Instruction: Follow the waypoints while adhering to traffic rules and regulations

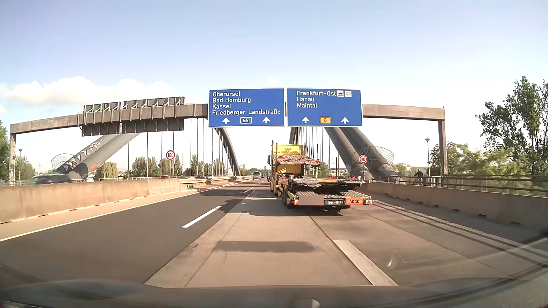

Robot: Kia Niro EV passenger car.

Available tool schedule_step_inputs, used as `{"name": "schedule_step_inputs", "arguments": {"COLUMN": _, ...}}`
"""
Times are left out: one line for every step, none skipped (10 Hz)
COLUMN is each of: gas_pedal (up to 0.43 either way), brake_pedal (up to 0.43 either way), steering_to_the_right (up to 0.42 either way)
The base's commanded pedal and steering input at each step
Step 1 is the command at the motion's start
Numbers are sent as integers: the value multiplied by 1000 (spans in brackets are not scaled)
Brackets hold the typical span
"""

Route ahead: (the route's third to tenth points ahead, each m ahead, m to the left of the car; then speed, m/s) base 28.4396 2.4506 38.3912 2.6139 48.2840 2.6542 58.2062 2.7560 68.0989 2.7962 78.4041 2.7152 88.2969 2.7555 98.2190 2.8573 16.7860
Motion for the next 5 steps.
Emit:
{"name": "schedule_step_inputs", "arguments": {"gas_pedal": 67, "brake_pedal": 0, "steering_to_the_right": -3}}
{"name": "schedule_step_inputs", "arguments": {"gas_pedal": 67, "brake_pedal": 0, "steering_to_the_right": -4}}
{"name": "schedule_step_inputs", "arguments": {"gas_pedal": 67, "brake_pedal": 0, "steering_to_the_right": -4}}
{"name": "schedule_step_inputs", "arguments": {"gas_pedal": 67, "brake_pedal": 0, "steering_to_the_right": -4}}
{"name": "schedule_step_inputs", "arguments": {"gas_pedal": 67, "brake_pedal": 0, "steering_to_the_right": -5}}
